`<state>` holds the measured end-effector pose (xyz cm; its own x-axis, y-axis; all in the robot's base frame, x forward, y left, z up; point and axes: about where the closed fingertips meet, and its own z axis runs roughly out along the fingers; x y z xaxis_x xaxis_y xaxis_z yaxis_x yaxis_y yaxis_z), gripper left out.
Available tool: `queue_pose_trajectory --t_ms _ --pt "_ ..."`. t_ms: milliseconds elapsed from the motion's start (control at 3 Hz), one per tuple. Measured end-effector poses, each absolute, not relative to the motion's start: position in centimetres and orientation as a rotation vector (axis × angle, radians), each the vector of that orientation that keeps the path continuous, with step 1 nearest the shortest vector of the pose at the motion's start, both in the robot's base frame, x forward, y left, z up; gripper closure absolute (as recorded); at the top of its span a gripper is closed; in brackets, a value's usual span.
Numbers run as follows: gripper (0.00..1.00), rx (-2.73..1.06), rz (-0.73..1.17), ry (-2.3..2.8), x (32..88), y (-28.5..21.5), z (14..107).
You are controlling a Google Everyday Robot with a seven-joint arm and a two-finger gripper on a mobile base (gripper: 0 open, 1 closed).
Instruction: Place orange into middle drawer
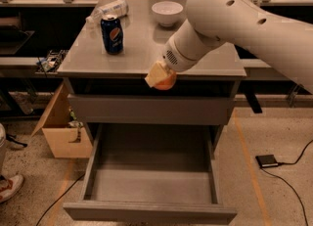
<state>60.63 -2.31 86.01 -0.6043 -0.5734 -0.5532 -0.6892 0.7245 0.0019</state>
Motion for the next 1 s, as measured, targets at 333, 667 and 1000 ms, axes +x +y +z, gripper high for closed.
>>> queue_pose_trajectory --t_ms 333,667,1000 --pt "1.00 -0.937 0.318 2.453 59.1 -2.3 83.1" --pt "1.00 -0.898 0.323 2.527 57.1 -2.5 78.2" --pt "1.00 -0.850 0.314 2.590 55.0 -2.3 71.0"
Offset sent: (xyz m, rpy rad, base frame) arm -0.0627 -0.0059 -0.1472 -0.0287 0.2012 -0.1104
